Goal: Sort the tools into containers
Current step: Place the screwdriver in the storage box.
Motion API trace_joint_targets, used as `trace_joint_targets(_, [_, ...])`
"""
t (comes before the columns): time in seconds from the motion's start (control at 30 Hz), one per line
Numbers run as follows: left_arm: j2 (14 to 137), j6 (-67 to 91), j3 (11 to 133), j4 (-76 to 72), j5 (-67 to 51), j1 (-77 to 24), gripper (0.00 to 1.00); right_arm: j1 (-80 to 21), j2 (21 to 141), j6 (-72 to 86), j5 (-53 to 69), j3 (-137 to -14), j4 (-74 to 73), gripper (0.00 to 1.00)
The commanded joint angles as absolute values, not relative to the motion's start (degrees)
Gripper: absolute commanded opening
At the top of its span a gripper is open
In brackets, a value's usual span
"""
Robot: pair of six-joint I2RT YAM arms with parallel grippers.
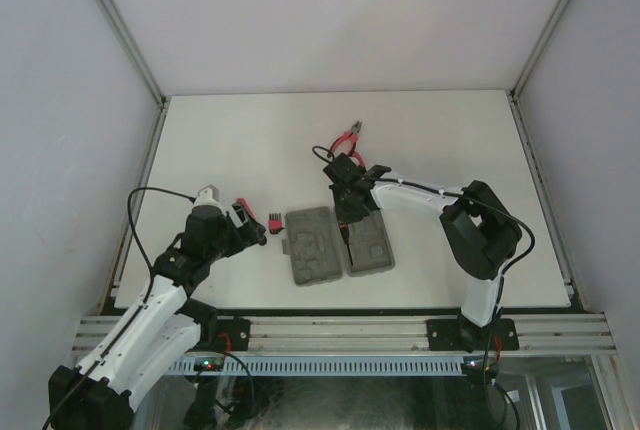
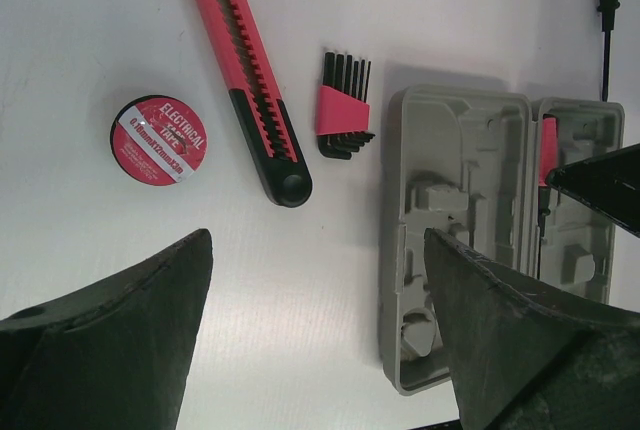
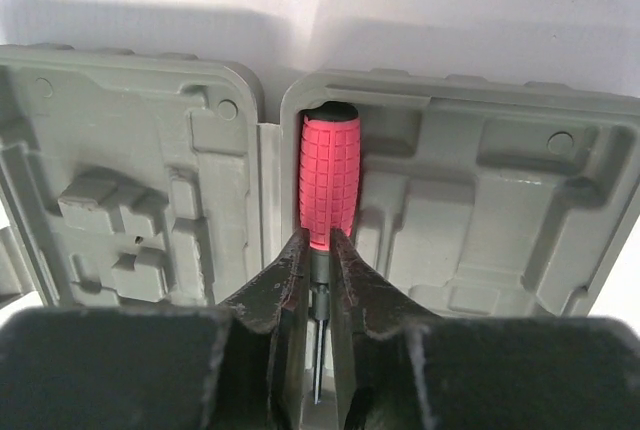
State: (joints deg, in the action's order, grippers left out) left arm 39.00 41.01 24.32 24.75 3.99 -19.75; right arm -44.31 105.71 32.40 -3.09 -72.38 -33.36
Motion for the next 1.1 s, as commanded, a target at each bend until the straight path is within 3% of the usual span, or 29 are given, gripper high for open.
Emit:
trace_joint_targets(0.0, [38.79,40.52,24.57,23.64,3.07,-20.01,0.89,-45.3,106.64,31.34,-5.37,-74.52,-34.91,0.11])
trace_joint_targets(0.5, [38.18,41.22,24.72,24.17,4.39,-20.1,0.89,-47.02,110.82,31.79,-7.25,-73.67,-39.2,0.11])
trace_joint_targets(0.9, [38.69,42.25,25.19,23.37,3.26,-20.13,0.89,-47.4,111.55,34.07,-6.3,-66.28,-36.54,0.0])
trace_joint_targets(1.07, [39.39,41.5,25.34,23.46,2.99,-20.11,0.88,-47.99,113.3,34.78,-5.72,-63.46,-35.55,0.0])
